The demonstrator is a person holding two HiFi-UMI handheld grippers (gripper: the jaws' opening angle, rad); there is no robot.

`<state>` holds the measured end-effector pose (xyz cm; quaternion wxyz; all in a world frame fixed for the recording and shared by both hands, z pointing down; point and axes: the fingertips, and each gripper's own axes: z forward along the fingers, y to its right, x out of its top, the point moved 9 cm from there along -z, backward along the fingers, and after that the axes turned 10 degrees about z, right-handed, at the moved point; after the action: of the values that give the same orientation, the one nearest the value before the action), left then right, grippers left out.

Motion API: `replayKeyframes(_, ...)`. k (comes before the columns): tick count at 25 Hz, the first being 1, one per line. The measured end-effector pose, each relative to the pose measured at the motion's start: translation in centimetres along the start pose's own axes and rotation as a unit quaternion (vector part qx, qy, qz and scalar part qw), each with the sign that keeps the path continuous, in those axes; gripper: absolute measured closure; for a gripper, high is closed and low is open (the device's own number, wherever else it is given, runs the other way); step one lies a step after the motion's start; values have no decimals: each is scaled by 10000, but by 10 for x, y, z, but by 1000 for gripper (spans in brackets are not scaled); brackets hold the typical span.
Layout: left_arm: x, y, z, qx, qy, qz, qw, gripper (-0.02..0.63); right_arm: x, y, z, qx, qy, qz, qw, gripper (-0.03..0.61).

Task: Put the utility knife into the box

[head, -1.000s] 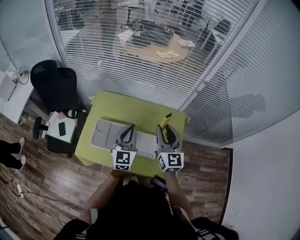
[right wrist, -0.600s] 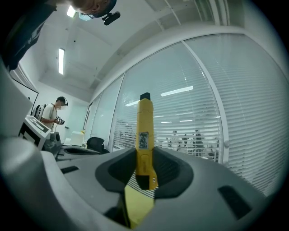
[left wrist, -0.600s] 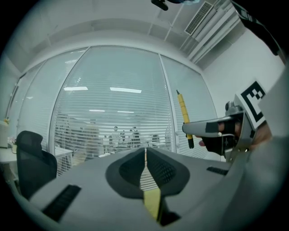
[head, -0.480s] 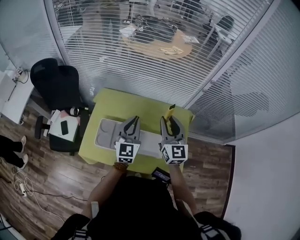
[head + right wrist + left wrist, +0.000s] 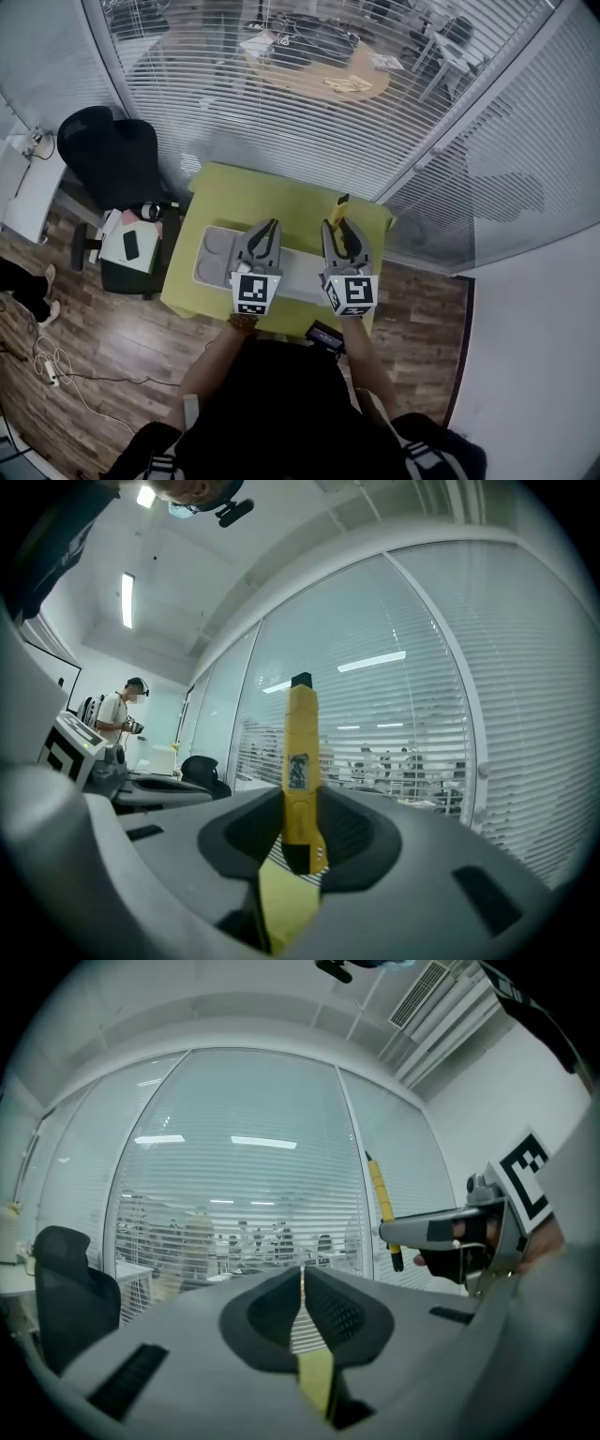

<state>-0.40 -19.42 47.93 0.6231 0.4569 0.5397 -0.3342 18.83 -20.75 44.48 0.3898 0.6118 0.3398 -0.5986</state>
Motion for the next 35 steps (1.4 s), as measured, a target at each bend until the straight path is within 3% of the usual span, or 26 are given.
replayKeyframes(35,-24,10,-21,-20,-417,-37,9991,592,-64,6,-3,181,-952,-468,9942,469)
